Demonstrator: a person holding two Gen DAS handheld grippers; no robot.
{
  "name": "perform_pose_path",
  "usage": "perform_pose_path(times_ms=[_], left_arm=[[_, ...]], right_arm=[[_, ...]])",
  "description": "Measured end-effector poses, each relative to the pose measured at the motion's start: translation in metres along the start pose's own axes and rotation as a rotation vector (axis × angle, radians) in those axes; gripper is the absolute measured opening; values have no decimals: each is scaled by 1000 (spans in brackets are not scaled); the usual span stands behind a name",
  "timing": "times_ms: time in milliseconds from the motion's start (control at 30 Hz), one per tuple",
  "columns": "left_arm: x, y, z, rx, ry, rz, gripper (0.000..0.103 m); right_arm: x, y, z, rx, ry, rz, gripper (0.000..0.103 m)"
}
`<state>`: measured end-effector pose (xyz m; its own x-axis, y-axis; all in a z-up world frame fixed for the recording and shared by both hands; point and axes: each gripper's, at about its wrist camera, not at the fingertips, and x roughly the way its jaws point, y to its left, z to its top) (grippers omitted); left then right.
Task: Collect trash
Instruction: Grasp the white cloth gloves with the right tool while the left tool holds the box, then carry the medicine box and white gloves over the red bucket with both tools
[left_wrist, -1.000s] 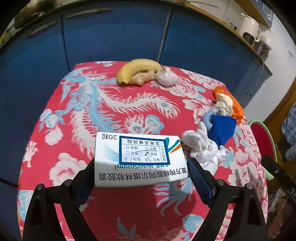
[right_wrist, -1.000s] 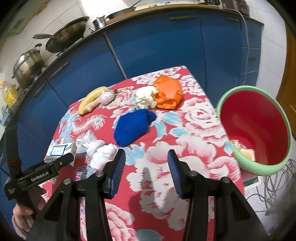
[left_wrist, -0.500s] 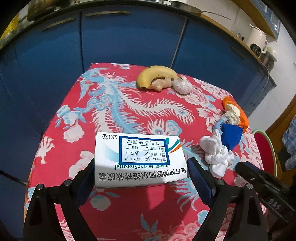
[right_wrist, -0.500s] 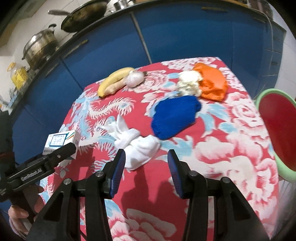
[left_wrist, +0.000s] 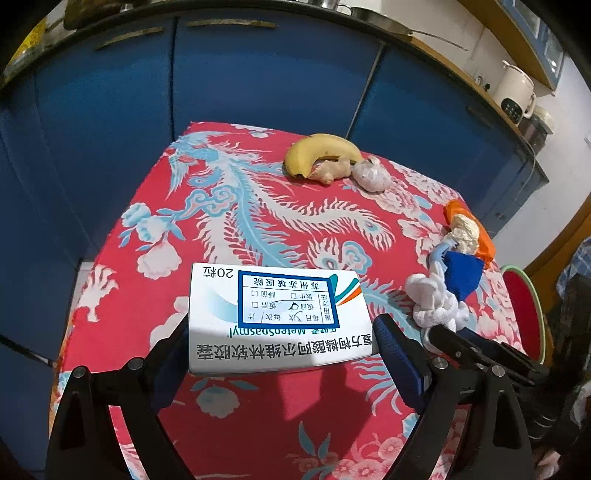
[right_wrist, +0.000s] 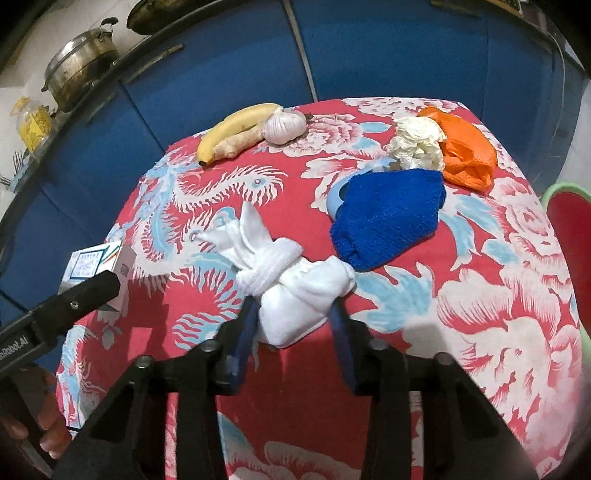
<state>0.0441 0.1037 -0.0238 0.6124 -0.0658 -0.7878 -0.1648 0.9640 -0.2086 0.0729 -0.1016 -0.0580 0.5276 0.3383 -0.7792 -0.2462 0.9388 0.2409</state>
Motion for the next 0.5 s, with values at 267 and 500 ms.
perform_pose_path(times_ms=[267,500], left_arm=[[-2,-11,-2,12,5,-40,93],[-7,-25,-3,36,1,-83,93]], right_arm=[[-15,-6,-4,-2,-33,11,17],[-42,-24,-11,48,-79,7,16]])
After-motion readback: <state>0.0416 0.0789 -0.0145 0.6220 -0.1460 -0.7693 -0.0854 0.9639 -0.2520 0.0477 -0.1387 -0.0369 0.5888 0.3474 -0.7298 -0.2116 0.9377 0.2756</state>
